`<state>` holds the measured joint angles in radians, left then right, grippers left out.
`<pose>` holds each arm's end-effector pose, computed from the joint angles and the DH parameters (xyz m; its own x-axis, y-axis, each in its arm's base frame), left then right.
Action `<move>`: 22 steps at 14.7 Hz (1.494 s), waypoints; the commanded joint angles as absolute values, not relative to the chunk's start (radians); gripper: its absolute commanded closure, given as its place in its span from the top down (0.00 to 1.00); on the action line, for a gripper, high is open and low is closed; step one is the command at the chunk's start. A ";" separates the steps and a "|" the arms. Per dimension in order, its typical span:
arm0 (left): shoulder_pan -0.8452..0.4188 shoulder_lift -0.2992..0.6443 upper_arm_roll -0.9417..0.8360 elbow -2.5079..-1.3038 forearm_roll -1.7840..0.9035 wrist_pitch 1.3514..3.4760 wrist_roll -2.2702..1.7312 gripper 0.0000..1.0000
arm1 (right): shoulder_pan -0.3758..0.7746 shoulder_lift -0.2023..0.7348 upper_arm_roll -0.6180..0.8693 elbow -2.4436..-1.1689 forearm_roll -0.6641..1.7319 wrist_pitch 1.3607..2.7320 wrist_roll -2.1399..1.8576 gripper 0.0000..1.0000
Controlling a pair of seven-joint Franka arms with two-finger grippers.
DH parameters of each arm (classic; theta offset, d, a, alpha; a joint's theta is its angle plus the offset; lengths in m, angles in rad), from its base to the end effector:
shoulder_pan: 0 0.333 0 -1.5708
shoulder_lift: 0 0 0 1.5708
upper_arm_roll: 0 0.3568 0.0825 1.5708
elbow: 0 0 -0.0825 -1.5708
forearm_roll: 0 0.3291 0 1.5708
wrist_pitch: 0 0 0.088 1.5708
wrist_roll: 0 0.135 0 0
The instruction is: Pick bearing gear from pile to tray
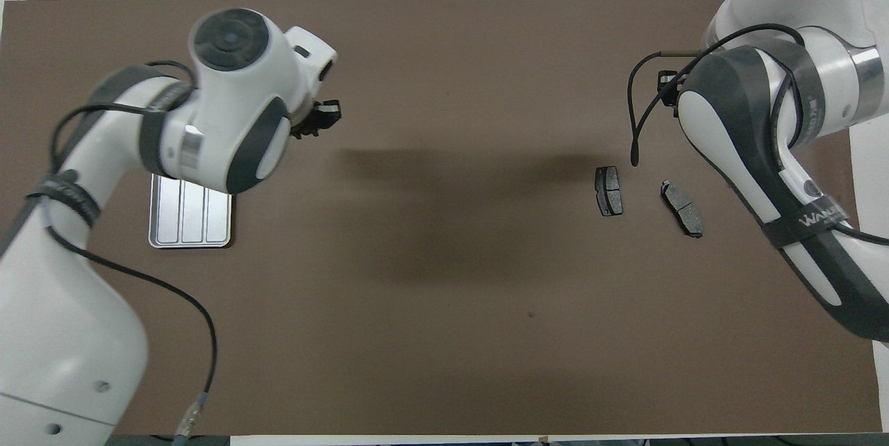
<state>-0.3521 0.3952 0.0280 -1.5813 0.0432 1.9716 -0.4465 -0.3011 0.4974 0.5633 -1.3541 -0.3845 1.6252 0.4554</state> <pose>0.6031 -0.2012 0.4412 0.9946 0.1027 0.0170 0.1034 -0.9935 -0.0478 0.6352 0.0420 0.4779 0.9792 -0.1844 -0.0844 -0.1679 -0.9705 0.1730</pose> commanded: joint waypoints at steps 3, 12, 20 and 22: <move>-0.106 0.244 0.014 -1.722 -0.018 1.854 -0.019 0.00 | -0.168 0.495 0.581 -1.345 -0.310 1.612 0.800 0.00; -0.037 0.074 0.015 -2.180 -0.021 2.160 0.083 0.00 | 0.231 0.619 0.565 -1.351 -0.290 1.870 1.567 0.00; -0.006 0.075 0.015 -2.244 -0.020 2.261 0.103 0.00 | 0.298 0.739 0.529 -1.414 -0.416 2.109 1.706 0.00; -0.006 0.080 0.017 -2.276 -0.020 2.321 0.103 0.00 | 0.278 0.736 0.529 -1.462 -0.440 2.157 1.704 0.00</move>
